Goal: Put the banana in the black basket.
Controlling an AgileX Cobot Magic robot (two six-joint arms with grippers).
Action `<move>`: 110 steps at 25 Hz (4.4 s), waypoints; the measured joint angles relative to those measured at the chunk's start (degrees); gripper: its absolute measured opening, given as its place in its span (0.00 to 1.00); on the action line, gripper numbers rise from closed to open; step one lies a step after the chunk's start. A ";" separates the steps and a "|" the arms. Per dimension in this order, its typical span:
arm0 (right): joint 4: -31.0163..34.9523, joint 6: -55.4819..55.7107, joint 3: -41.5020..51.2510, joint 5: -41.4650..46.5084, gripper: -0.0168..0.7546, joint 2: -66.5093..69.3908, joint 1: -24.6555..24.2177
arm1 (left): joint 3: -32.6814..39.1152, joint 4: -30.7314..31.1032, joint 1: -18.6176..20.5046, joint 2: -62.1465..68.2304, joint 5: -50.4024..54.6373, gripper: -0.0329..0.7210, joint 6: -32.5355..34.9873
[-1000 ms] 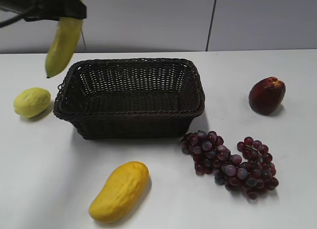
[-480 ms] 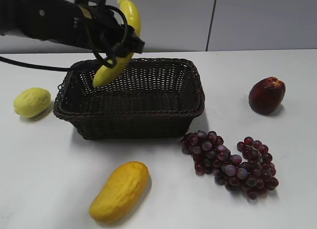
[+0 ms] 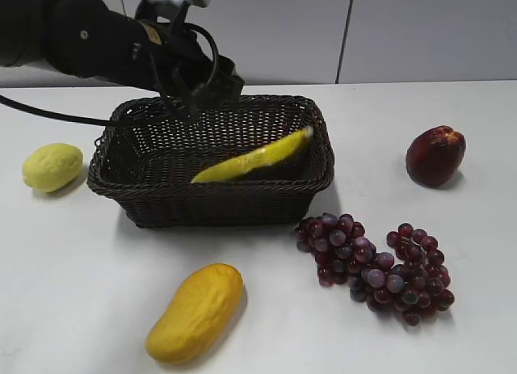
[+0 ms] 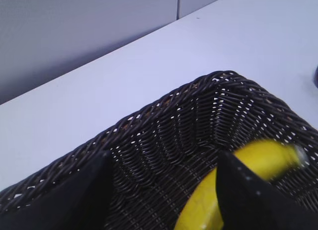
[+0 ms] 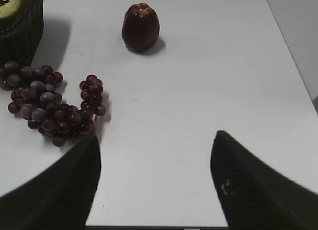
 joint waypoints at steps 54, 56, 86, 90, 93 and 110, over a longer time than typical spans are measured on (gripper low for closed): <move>0.00 0.00 0.00 0.00 0.74 0.00 0.00 | 34.93 -0.54 30.02 -71.56 52.99 0.74 -6.19; 0.00 0.00 0.00 0.00 0.74 0.00 0.00 | 35.90 0.04 30.02 -76.70 52.95 0.74 -6.19; 0.00 0.00 0.00 0.00 0.74 0.00 0.00 | 40.10 4.10 30.13 -88.92 55.05 0.74 -8.06; 0.00 0.00 0.00 0.00 0.74 0.00 0.00 | 40.10 4.10 30.13 -92.92 55.00 0.74 -8.06; 0.00 0.00 0.00 0.00 0.74 0.00 0.00 | 40.10 4.10 30.13 -96.66 55.00 0.74 -8.06; 0.00 0.00 0.00 0.00 0.74 0.00 0.00 | 40.10 4.10 33.53 -103.02 54.99 0.74 -8.06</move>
